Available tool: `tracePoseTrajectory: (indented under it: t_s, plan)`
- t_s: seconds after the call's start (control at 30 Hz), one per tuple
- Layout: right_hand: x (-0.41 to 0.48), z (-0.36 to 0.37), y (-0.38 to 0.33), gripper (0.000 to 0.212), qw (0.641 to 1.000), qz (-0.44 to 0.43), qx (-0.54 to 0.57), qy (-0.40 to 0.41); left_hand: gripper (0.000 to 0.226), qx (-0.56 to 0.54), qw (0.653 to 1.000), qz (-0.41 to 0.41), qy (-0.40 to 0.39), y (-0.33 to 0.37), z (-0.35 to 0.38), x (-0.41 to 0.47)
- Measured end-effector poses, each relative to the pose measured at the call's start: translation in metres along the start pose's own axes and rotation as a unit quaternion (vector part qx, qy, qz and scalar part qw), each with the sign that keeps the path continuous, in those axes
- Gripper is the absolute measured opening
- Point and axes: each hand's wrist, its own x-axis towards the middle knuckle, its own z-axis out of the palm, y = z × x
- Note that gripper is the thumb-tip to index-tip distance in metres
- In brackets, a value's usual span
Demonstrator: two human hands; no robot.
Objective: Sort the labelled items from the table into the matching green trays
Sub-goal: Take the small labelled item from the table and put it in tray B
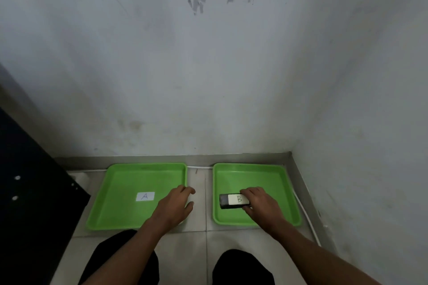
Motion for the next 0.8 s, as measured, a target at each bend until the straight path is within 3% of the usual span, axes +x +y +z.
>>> tracePoseTrajectory:
  t_s: [0.53,0.8]
  plan:
    - [0.110,0.104,0.110,0.038,0.994,0.074,0.049,-0.065,0.039,-0.015,0.996,-0.081,-0.043,-0.028,0.098,0.114]
    - [0.152,0.152,0.147,0.040,0.991,0.097,0.060,-0.072,0.041,-0.011,0.989,-0.123,-0.085,-0.059,0.138,0.126]
